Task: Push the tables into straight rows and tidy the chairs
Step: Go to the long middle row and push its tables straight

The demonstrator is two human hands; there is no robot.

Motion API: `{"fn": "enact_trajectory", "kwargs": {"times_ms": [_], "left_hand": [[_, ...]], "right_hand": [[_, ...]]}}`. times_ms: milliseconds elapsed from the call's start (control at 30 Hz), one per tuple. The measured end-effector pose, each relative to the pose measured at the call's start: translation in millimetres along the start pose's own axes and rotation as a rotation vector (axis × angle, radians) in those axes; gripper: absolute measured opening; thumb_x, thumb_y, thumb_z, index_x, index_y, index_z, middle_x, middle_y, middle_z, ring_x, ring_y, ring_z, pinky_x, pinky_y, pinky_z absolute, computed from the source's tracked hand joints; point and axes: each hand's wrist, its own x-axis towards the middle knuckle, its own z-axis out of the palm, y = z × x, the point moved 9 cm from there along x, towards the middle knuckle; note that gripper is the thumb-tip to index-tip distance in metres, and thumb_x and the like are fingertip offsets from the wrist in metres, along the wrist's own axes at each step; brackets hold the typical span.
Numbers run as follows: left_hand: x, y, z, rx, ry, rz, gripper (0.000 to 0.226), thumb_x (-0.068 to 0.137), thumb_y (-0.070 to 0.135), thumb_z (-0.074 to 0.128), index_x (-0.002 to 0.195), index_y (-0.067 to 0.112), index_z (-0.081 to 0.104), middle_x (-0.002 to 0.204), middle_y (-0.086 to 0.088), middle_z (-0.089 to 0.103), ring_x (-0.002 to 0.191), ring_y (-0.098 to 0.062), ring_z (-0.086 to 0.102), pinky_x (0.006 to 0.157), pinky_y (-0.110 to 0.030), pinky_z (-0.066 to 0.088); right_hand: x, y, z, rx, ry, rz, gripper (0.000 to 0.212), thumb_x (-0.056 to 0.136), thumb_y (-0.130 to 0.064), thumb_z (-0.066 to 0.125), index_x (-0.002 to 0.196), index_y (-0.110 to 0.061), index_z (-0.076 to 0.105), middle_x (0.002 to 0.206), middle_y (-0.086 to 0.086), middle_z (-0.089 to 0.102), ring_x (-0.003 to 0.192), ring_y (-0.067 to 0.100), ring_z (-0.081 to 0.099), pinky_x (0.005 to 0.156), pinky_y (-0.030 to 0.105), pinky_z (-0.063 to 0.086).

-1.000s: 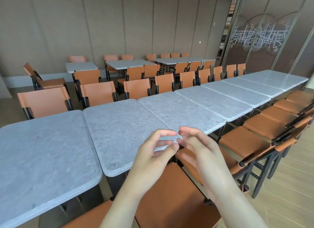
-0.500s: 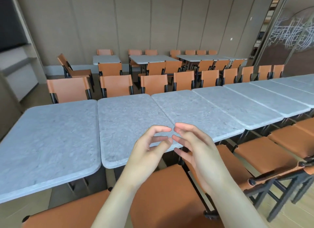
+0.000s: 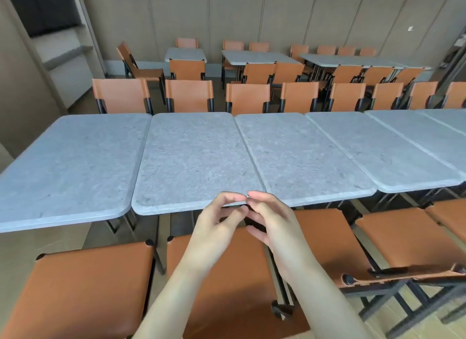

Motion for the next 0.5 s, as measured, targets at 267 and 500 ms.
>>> {"fn": "enact_trajectory", "kwargs": {"times_ms": [267,500], "left_hand": [[34.8,-76.7,-16.4,-0.179,0.247,-0.226,0.013,0.100,0.023,0.061,0.109,0.020,0.070,0.116,0.007,0.072,0.103,-0.008,0.072,0.104,-0.044,0.052],[82.1,-159.1,-42.5,-0.259,0.377,-0.398,0.013,0.098,0.026,0.064,0.108,0.020,0.070,0.120,0.004,0.069,0.103,-0.012,0.071,0.087,-0.031,0.055]], "right_hand": [[60.1,58.1,-6.7,-0.033,-0.025,0.143,0.022,0.099,-0.021,0.061,0.120,-0.022,0.065,0.117,-0.010,0.067,0.109,0.011,0.067,0.098,0.042,0.054],[135.6,109.4,-0.7,-0.141,-0.014,0.241,0.033,0.096,-0.029,0.066,0.127,-0.019,0.059,0.122,-0.002,0.065,0.110,0.014,0.066,0.096,0.038,0.055]]}}
